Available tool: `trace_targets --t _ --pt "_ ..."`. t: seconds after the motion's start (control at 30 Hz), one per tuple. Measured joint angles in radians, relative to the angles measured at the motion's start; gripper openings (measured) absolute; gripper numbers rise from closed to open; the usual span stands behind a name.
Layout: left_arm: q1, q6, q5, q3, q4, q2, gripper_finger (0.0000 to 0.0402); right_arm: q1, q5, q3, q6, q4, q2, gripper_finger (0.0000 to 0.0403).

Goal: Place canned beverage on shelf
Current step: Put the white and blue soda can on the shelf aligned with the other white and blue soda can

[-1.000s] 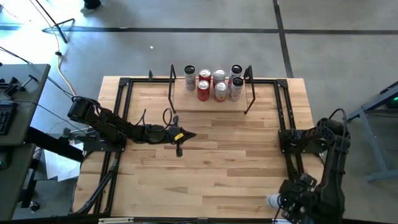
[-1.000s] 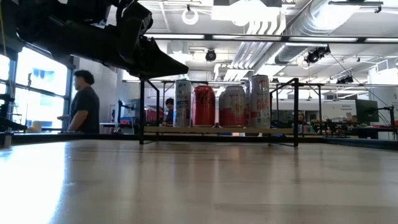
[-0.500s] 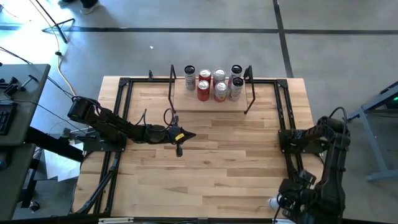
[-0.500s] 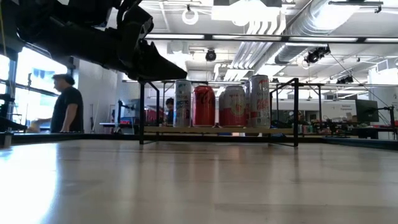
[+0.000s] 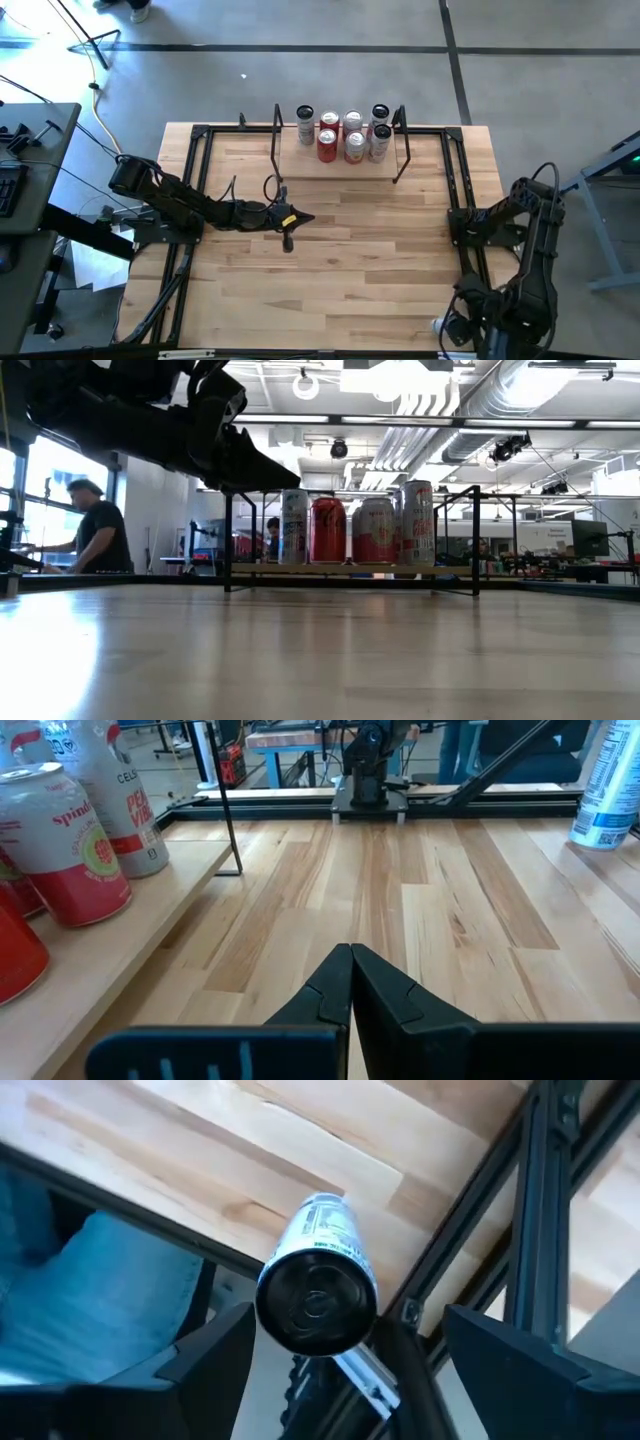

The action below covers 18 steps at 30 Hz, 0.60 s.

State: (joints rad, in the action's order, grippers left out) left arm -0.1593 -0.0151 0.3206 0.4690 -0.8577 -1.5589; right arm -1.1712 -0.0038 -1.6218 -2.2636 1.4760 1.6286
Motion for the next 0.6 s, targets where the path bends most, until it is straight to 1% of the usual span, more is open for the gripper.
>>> trace_targets --t 0.23,0.47,0.6 --pt "-0.022 0.000 0.000 0.000 0.005 0.000 0.0000 0.000 0.002 0.000 -0.074 -0.030 0.045 0.0307" --pt "-0.038 0.000 0.000 0.000 0.008 0.000 0.0000 0.009 -0.005 0.000 -0.049 -0.049 0.095 0.0307" --pt "-0.038 0.000 0.000 0.000 0.008 0.000 0.0000 0.023 -0.008 0.000 0.008 -0.048 0.110 0.0307"
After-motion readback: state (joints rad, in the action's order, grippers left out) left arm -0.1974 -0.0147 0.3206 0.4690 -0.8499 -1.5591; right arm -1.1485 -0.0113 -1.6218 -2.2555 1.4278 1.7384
